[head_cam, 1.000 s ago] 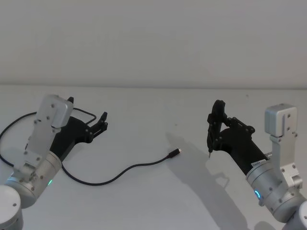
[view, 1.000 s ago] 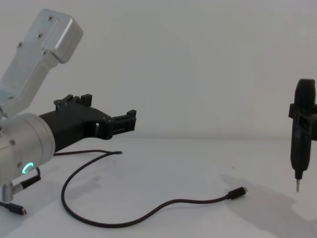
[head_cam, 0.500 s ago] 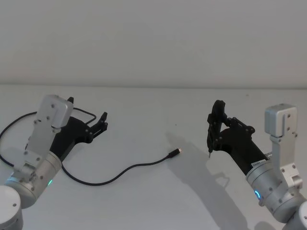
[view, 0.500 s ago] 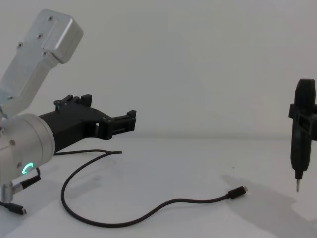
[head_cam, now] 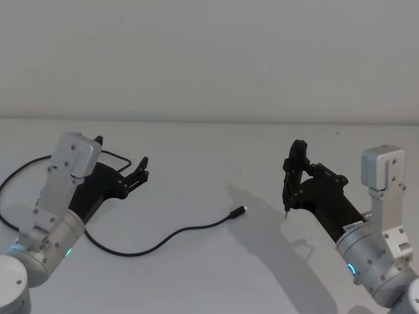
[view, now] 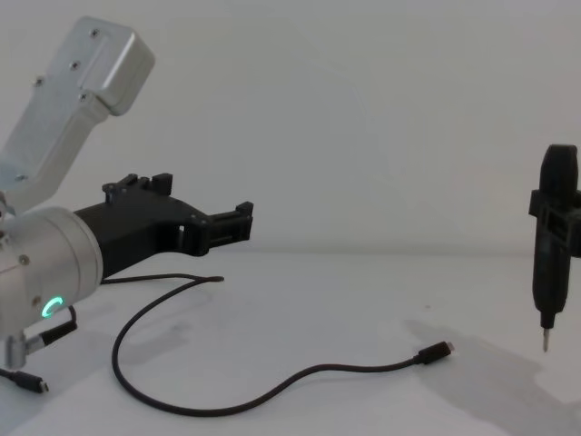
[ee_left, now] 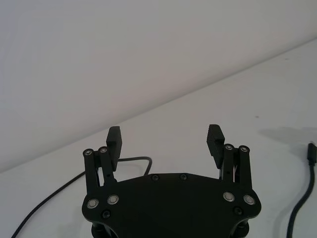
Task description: Pick up the data cable with the one hand.
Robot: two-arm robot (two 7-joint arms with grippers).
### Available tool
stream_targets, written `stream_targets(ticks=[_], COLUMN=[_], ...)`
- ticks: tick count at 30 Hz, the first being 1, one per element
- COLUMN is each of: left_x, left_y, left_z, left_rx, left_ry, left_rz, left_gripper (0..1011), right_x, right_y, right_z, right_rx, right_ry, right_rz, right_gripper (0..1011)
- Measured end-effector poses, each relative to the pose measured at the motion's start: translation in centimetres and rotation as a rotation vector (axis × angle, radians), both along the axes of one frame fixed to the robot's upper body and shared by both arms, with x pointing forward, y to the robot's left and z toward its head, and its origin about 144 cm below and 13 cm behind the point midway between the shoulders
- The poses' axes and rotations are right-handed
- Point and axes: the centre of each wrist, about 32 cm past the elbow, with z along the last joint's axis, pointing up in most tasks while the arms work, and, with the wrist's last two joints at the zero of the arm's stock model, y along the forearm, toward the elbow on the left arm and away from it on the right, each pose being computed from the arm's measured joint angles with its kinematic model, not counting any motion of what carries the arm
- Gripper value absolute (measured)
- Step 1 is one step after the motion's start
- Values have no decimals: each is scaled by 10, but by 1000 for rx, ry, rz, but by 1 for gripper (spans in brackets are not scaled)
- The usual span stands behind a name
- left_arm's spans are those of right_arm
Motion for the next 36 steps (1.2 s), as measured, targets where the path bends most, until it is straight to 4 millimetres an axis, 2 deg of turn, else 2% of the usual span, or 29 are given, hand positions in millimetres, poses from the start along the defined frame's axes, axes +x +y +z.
stream_targets(ticks=[21,36], left_x=[17,45], left_y=[8,12], left_z=[18,39], left_rx=[40,163], left_ry=[104,292], left_rz=[-226,-439], left_gripper=[1001,1001], right_x=[0,0], right_y=[0,0], right_z=[0,0], right_rx=[0,0], right_ry=[0,0], right_rz=[0,0], right_gripper=[275,275])
